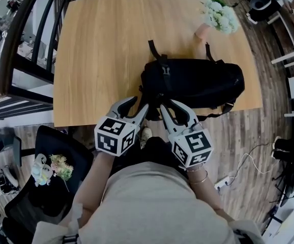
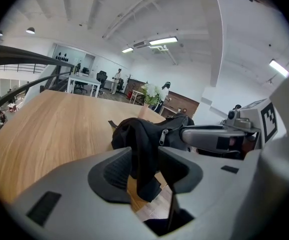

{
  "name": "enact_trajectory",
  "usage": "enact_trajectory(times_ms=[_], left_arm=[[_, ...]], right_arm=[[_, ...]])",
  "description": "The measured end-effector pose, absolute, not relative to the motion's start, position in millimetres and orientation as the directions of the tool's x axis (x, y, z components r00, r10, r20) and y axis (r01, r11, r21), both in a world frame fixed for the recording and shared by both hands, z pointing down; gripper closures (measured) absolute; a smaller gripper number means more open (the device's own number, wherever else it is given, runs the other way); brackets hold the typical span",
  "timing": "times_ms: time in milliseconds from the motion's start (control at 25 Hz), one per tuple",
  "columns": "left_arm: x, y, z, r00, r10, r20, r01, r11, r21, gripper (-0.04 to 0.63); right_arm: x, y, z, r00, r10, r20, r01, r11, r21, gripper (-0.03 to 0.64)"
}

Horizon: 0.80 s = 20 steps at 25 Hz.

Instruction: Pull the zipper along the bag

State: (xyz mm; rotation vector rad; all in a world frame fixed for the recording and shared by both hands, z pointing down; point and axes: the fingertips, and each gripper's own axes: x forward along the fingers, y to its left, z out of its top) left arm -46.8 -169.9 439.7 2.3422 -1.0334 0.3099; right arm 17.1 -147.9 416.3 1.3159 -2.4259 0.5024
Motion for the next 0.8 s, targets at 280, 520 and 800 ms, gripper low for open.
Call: enact_trajectory(times_ms=[280, 520, 800], left_arm=[[-37.3, -169.9, 457.3, 0.736, -0.512, 0.443, -0.676, -0.597, 0.433, 0.436], [-31.5, -167.9, 460.3, 0.777, -0.463, 0.428, -0.628, -0.621, 0.469, 0.436], [-20.5, -164.6, 461.6, 0.806, -0.420, 0.417, -0.588, -0.645, 0.487, 0.450]], right_arm=[[12.6, -143.1, 419.3, -0.498, -0.732, 0.465, -0.852, 0.513, -0.103, 0.538], [13.1, -141.2, 424.6, -0.488, -0.729, 0.480, -0.852, 0.517, -0.081, 0.538], [13.3, -143.8, 425.4, -0.477, -0.728, 0.492, -0.854, 0.516, -0.065, 0.538]])
